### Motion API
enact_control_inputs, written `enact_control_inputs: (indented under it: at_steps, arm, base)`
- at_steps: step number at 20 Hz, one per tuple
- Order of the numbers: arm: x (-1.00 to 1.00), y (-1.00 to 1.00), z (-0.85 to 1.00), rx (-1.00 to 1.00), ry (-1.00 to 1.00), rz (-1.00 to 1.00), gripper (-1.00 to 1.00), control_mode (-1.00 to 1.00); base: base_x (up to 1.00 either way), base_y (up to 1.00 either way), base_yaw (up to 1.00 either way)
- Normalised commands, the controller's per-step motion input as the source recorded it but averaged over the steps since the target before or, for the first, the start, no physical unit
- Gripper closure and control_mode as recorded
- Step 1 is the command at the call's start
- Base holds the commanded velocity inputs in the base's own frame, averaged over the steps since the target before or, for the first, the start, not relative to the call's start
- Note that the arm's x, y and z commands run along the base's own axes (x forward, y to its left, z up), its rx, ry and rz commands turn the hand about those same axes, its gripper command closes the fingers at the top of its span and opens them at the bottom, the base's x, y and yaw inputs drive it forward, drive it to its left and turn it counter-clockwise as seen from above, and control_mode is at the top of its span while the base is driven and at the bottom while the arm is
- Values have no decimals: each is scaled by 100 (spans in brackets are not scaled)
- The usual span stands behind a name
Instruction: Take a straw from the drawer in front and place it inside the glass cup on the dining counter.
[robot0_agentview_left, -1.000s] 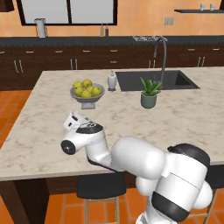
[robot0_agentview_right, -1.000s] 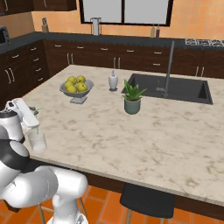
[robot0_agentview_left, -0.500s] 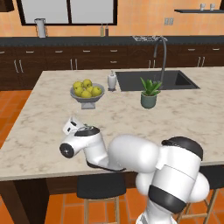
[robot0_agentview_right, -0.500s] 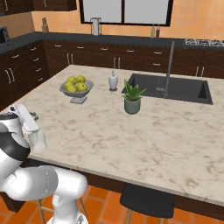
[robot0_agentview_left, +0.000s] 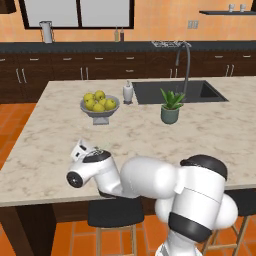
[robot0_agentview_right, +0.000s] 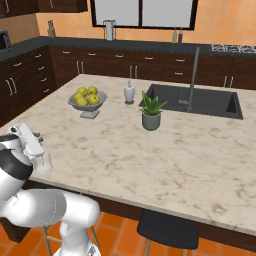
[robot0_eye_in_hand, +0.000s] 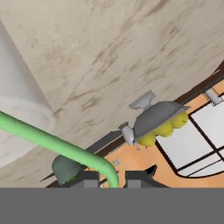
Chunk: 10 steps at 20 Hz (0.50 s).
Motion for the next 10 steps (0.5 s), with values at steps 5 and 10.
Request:
enact_control_inputs:
  at_steps: [5,10]
  arm:
    - [-16,-3,0,0,0,0,-100,-100]
    - [0,-2,6,1,0,0,-100,-100]
  base:
    - [0,0,0]
    - [0,0,0]
